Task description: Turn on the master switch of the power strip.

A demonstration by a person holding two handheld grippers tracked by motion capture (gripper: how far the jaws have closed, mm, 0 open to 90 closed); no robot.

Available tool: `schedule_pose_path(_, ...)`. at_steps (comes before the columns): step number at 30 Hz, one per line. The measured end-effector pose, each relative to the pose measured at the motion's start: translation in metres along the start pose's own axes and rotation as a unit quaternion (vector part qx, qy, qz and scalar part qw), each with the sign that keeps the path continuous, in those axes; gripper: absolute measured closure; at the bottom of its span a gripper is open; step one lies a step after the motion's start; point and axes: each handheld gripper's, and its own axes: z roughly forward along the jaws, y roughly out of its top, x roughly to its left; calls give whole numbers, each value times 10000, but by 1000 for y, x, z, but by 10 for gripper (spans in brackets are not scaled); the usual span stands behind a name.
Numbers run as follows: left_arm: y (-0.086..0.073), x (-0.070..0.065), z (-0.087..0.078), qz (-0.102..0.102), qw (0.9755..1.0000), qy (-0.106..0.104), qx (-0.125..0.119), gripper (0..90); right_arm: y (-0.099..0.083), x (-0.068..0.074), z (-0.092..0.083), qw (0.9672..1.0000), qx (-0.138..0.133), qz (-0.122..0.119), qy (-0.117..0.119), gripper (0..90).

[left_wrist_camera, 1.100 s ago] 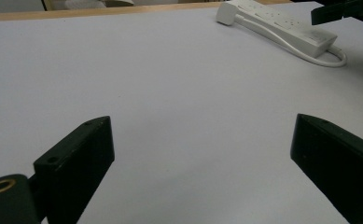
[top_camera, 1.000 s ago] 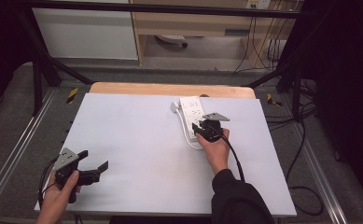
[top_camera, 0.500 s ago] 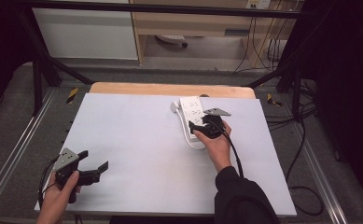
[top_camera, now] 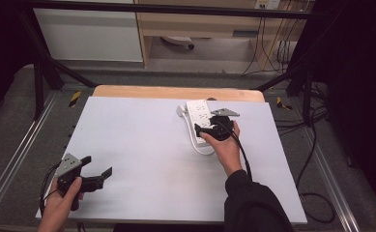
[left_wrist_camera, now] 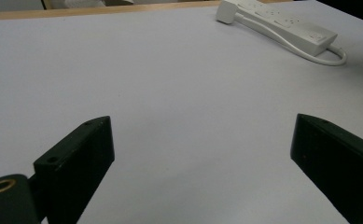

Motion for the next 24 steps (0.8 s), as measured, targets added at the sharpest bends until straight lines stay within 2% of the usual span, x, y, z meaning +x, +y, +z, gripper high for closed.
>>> schedule_pose_path(9, 0, 0, 0, 1, 10000, 1, 6, 61, 2, -4, -5, 10000, -28, 21, -2, 61)
schedule_pose_path(24, -1, 0, 0, -2, 10000, 7, 8, 61, 9, -13, -24, 9996, -255, 9, 101, 97)
